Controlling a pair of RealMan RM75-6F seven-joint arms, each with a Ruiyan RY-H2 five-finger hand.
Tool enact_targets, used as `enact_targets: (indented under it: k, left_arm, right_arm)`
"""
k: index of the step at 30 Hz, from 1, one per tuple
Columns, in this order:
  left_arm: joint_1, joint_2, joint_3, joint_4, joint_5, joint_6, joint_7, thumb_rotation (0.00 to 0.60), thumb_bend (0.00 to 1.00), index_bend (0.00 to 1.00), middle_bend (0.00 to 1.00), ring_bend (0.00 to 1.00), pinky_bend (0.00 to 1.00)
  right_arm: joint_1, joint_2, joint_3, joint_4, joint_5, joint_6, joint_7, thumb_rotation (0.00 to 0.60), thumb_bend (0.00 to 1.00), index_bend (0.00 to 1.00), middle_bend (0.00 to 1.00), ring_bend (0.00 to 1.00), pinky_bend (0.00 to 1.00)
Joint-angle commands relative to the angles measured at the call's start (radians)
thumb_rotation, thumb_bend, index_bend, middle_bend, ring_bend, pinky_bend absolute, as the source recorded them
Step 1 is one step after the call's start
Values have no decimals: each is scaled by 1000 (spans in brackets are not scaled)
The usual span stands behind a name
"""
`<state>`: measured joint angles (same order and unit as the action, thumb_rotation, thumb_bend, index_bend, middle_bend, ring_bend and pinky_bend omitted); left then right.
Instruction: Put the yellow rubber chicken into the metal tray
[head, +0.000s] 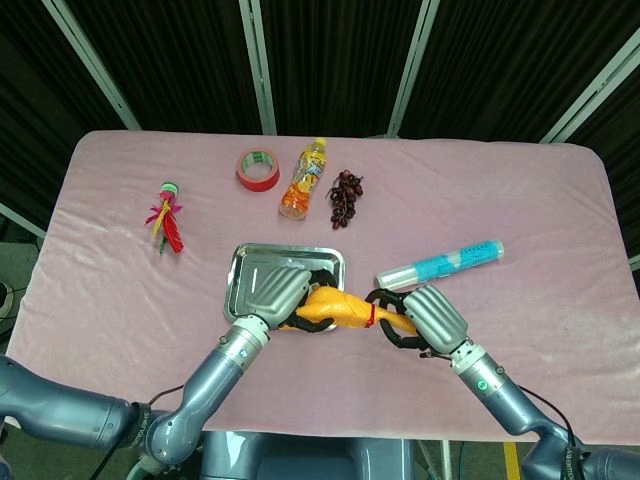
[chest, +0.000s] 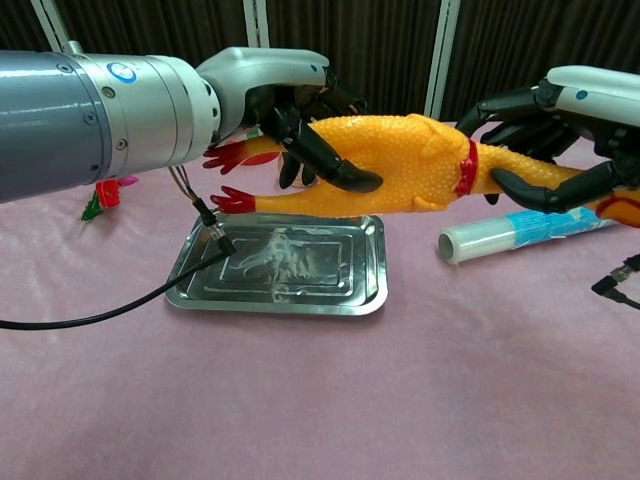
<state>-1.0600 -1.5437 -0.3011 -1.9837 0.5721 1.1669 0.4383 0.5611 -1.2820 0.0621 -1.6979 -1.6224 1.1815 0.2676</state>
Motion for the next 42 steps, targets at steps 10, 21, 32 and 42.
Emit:
enact_targets:
  k: [10, 21, 32, 42]
  left_arm:
    - [11, 32, -7, -18, -24, -33, -10, 535, 0, 0, 0, 19, 362]
    - [45, 70, 7, -39, 59, -14, -29, 527, 0, 0, 0, 0, 214]
    - [206, 247, 94, -118, 334, 49, -127, 521, 0, 0, 0, 0, 183]
    - [403, 401, 206, -98, 639, 166, -282, 500, 0, 0, 0, 0, 179]
  right_arm:
    - [-1, 0, -2, 9, 3, -1, 7, 600, 1000, 947, 709, 710, 846]
    - [-7, 0, -5, 24, 6, 4, 18, 600, 1000, 947, 709, 710, 846]
    - [-16, -2, 0, 71, 24, 11, 57, 600, 1000, 947, 709, 710, 846]
    - [44, -79, 38, 180, 58, -61, 95, 600, 1000, 947, 709, 710, 846]
